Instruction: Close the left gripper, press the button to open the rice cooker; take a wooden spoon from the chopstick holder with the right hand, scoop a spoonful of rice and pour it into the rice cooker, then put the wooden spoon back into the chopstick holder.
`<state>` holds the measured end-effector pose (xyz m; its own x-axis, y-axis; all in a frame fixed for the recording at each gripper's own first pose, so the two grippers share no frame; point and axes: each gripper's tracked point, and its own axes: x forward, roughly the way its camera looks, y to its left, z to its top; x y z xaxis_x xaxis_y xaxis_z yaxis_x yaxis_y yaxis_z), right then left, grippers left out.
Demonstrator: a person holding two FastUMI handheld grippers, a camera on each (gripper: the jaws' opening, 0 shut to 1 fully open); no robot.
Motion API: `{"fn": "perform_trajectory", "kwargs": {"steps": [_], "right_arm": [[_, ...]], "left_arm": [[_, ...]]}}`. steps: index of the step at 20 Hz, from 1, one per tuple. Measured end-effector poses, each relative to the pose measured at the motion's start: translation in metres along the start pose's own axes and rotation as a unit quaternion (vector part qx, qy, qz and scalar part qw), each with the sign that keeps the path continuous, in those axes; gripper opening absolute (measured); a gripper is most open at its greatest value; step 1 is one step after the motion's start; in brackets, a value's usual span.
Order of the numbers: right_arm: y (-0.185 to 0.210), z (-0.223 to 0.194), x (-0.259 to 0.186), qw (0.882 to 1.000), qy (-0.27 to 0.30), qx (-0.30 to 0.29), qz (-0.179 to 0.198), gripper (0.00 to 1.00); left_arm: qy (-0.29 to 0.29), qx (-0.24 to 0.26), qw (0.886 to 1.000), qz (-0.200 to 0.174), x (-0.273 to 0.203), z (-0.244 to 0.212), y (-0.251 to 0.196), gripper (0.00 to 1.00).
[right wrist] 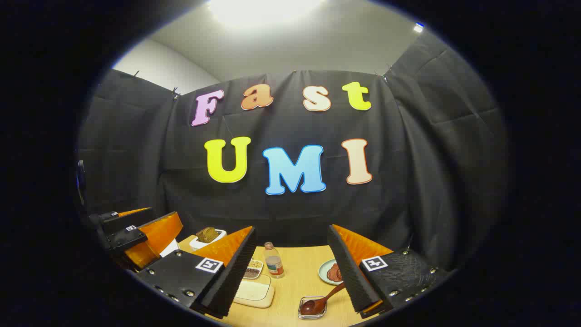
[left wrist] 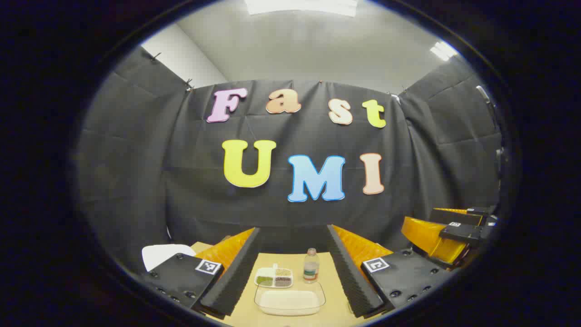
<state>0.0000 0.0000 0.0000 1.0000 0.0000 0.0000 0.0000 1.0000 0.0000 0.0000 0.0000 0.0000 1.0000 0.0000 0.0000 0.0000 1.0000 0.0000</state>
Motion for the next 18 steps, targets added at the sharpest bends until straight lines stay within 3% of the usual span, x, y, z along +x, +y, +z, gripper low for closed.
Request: {"fn": "perform_trajectory", "kwargs": {"steps": [13,18], "right_arm": [[0.008,0.000,0.018,1.000,-0.003,-0.002,0.009,0.95],[0.011,0.000,0.014,1.000,-0.003,-0.006,0.011,0.96]], "left_arm": [[0.000,0.002,0.999,0.036,0.005,-0.005,0.027,0.98],[0.005,0.004,1.000,0.028,0.003,-0.011,0.025,0.98]]}}
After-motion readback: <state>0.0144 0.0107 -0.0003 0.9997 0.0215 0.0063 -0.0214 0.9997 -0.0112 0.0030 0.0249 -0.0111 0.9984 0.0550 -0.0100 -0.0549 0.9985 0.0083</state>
